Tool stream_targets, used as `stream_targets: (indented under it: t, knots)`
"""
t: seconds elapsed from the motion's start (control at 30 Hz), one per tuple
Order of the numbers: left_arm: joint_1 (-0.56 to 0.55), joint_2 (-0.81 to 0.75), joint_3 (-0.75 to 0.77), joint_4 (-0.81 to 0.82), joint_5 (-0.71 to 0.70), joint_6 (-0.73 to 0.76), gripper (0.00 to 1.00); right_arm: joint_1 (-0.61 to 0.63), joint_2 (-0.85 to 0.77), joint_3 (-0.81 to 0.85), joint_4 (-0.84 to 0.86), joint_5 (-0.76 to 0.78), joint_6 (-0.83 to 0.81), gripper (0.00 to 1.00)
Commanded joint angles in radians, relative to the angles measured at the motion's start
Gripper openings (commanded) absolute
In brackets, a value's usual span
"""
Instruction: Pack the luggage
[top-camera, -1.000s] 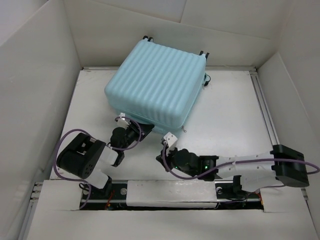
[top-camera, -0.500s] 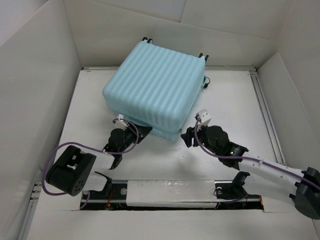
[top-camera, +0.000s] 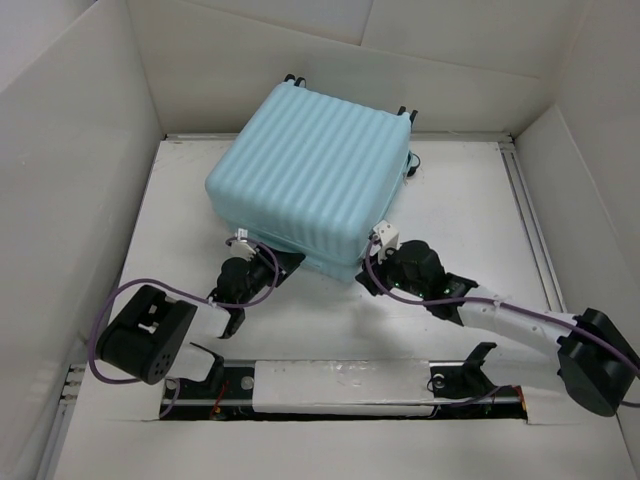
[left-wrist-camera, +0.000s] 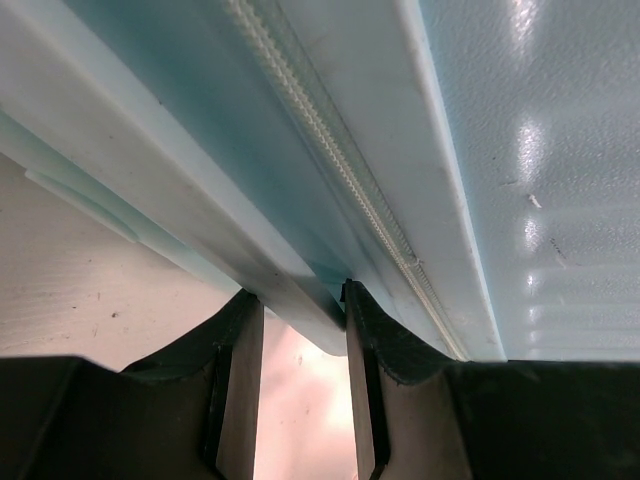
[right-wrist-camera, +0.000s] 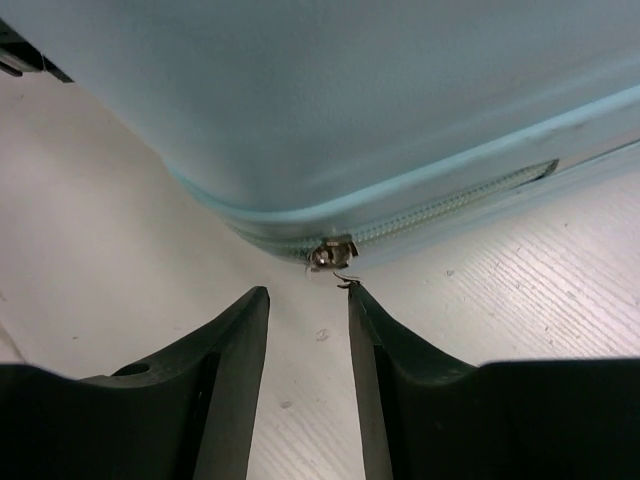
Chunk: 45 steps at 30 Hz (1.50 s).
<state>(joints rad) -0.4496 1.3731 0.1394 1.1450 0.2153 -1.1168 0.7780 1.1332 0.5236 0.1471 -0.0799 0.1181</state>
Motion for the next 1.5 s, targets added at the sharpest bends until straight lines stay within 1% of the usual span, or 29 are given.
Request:
stream_targets:
  t: [0.0, 0.03, 0.17, 0.23, 0.37, 0.4, 0.43, 0.47, 0.57, 0.67, 0.7, 0.77, 0.83, 0.9, 0.93, 1.0, 1.07, 1.17, 1.23, 1.27, 1.3, 1.37, 1.47]
  knots:
    - [-0.021, 0.011, 0.006, 0.122, 0.11, 0.097, 0.0, -0.008, 0.019, 0.05, 0.097, -0.003, -0.026, 0.43]
    - [-0.021, 0.02, 0.006, 0.131, 0.11, 0.097, 0.0, -0.008, 0.028, 0.05, 0.097, 0.008, -0.026, 0.43]
    - [-0.021, 0.02, 0.006, 0.131, 0.11, 0.097, 0.0, 0.001, 0.028, 0.032, 0.156, 0.086, -0.015, 0.51]
    - [-0.021, 0.02, 0.006, 0.131, 0.11, 0.097, 0.0, 0.001, 0.01, 0.023, 0.175, 0.107, -0.006, 0.51]
    - [-0.021, 0.02, 0.006, 0.131, 0.11, 0.097, 0.0, 0.01, -0.003, 0.013, 0.213, 0.155, 0.012, 0.21]
    - [-0.021, 0.02, 0.006, 0.131, 0.11, 0.097, 0.0, 0.023, -0.013, 0.004, 0.224, 0.169, 0.021, 0.1]
    - [-0.021, 0.02, 0.006, 0.131, 0.11, 0.097, 0.0, 0.023, -0.013, 0.004, 0.224, 0.181, 0.032, 0.05]
    - [-0.021, 0.02, 0.006, 0.131, 0.11, 0.097, 0.0, 0.049, -0.026, 0.004, 0.224, 0.195, 0.032, 0.01]
    - [-0.032, 0.029, 0.016, 0.146, 0.11, 0.106, 0.0, 0.084, -0.047, -0.014, 0.224, 0.209, 0.086, 0.0]
    - [-0.032, 0.055, 0.028, 0.159, 0.11, 0.097, 0.0, 0.171, -0.087, -0.033, 0.181, 0.218, 0.156, 0.0]
    - [-0.032, 0.069, 0.037, 0.171, 0.11, 0.086, 0.0, 0.229, -0.087, -0.046, 0.166, 0.218, 0.175, 0.0]
    - [-0.032, 0.083, 0.046, 0.2, 0.11, 0.072, 0.0, 0.283, -0.108, -0.059, 0.138, 0.23, 0.218, 0.0]
    - [-0.032, 0.095, 0.055, 0.222, 0.119, 0.051, 0.0, 0.355, -0.108, -0.059, 0.138, 0.23, 0.271, 0.0]
    - [-0.032, 0.119, 0.066, 0.243, 0.119, 0.039, 0.0, 0.397, -0.098, -0.045, 0.089, 0.23, 0.296, 0.0]
    - [-0.041, 0.119, 0.066, 0.243, 0.119, 0.038, 0.0, 0.443, -0.098, -0.03, 0.071, 0.247, 0.311, 0.0]
    - [-0.064, 0.129, 0.084, 0.243, 0.119, 0.038, 0.0, 0.48, -0.06, 0.021, 0.027, 0.27, 0.311, 0.0]
    - [-0.086, 0.129, 0.095, 0.243, 0.11, 0.038, 0.0, 0.504, -0.027, 0.058, 0.017, 0.284, 0.321, 0.0]
    - [-0.126, 0.138, 0.095, 0.265, 0.11, 0.017, 0.0, 0.504, 0.074, 0.137, 0.006, 0.321, 0.321, 0.0]
    - [-0.161, 0.138, 0.095, 0.265, 0.11, 0.003, 0.0, 0.504, 0.164, 0.209, -0.024, 0.394, 0.321, 0.0]
    - [-0.181, 0.138, 0.104, 0.265, 0.11, -0.006, 0.0, 0.504, 0.192, 0.251, -0.024, 0.452, 0.348, 0.0]
    - [-0.181, 0.138, 0.104, 0.265, 0.11, -0.006, 0.0, 0.504, 0.218, 0.269, -0.024, 0.485, 0.348, 0.0]
    - [-0.192, 0.12, 0.095, 0.274, 0.12, -0.018, 0.0, 0.504, 0.281, 0.306, -0.024, 0.528, 0.359, 0.0]
    - [-0.192, 0.1, 0.072, 0.298, 0.142, -0.04, 0.0, 0.504, 0.353, 0.39, -0.024, 0.581, 0.324, 0.0]
